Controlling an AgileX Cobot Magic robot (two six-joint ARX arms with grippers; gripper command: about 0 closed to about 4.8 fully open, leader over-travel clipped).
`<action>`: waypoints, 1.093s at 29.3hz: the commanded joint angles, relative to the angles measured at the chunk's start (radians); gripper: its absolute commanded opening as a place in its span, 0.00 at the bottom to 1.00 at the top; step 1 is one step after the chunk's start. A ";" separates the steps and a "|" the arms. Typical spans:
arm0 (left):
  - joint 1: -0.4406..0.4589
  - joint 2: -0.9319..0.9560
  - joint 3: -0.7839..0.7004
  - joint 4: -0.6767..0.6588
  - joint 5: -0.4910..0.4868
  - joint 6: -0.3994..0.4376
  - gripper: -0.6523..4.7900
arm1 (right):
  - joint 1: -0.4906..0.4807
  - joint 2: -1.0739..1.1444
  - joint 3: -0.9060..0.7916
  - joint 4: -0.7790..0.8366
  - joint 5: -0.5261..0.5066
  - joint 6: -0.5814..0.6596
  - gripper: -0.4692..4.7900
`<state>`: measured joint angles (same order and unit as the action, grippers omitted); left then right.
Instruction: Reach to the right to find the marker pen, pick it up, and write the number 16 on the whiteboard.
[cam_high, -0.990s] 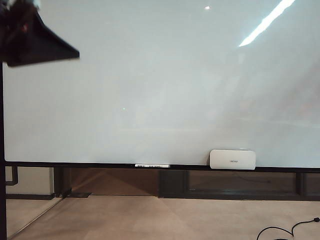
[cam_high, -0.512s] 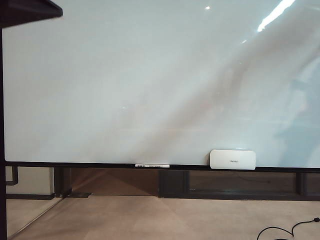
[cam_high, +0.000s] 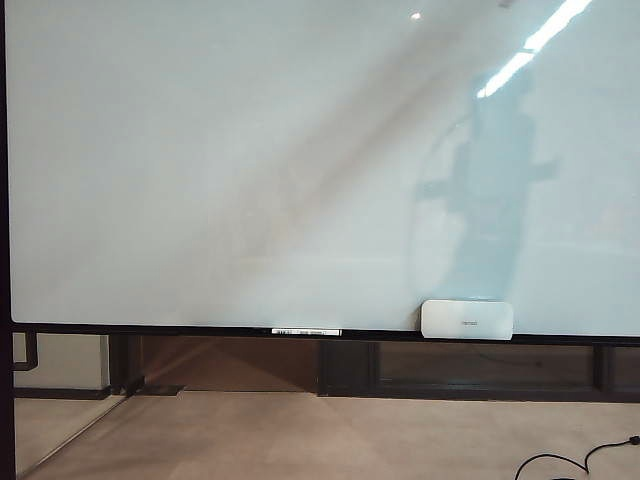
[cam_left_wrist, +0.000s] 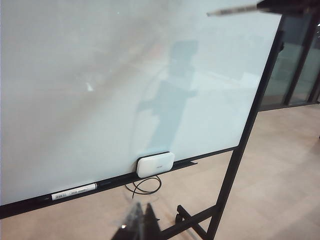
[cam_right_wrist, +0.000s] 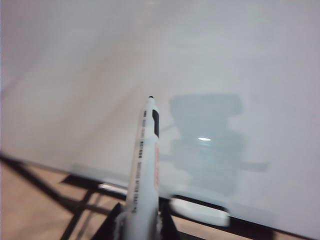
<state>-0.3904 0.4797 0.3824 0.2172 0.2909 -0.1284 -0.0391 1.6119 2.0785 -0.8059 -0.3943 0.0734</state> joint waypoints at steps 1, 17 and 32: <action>-0.001 -0.011 0.013 -0.013 -0.001 0.002 0.11 | 0.124 -0.013 0.004 0.037 0.040 -0.068 0.08; -0.001 -0.012 0.014 -0.039 0.000 0.047 0.11 | 0.344 0.011 -0.304 0.735 -0.034 -0.089 0.08; -0.001 -0.012 0.031 0.114 -0.262 0.270 0.11 | 0.367 0.120 -0.348 0.898 0.154 -0.076 0.08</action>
<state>-0.3904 0.4698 0.3939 0.2821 0.0662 0.1089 0.3187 1.7405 1.7290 0.0483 -0.2699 -0.0082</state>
